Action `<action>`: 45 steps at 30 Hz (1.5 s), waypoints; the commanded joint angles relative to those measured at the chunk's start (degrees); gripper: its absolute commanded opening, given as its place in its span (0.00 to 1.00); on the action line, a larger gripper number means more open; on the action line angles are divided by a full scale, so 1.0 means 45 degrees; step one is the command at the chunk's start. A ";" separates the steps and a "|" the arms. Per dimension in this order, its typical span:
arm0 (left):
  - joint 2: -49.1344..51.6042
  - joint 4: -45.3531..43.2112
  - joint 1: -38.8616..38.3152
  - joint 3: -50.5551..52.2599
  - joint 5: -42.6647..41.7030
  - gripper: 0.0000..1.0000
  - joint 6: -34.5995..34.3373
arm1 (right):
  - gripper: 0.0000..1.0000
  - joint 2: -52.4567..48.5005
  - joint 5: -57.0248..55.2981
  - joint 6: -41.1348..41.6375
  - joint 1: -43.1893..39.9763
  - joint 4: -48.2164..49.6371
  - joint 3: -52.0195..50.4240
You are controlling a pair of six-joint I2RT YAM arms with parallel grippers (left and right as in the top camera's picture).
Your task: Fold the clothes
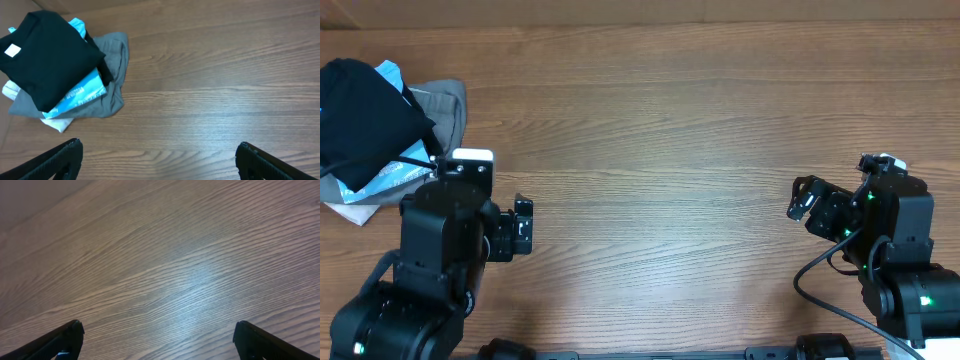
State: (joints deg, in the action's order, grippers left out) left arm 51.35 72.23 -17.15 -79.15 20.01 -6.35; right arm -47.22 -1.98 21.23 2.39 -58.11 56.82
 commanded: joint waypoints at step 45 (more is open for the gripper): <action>0.5255 -0.2390 0.4969 0.0379 -0.4342 1.00 0.1088 | 1.00 0.6436 -0.0214 0.0102 0.0034 -0.0126 -0.0296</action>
State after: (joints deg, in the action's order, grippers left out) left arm 72.36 61.67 4.93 -77.60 1.41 -2.35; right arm -21.93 -2.35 21.23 2.39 -58.24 55.86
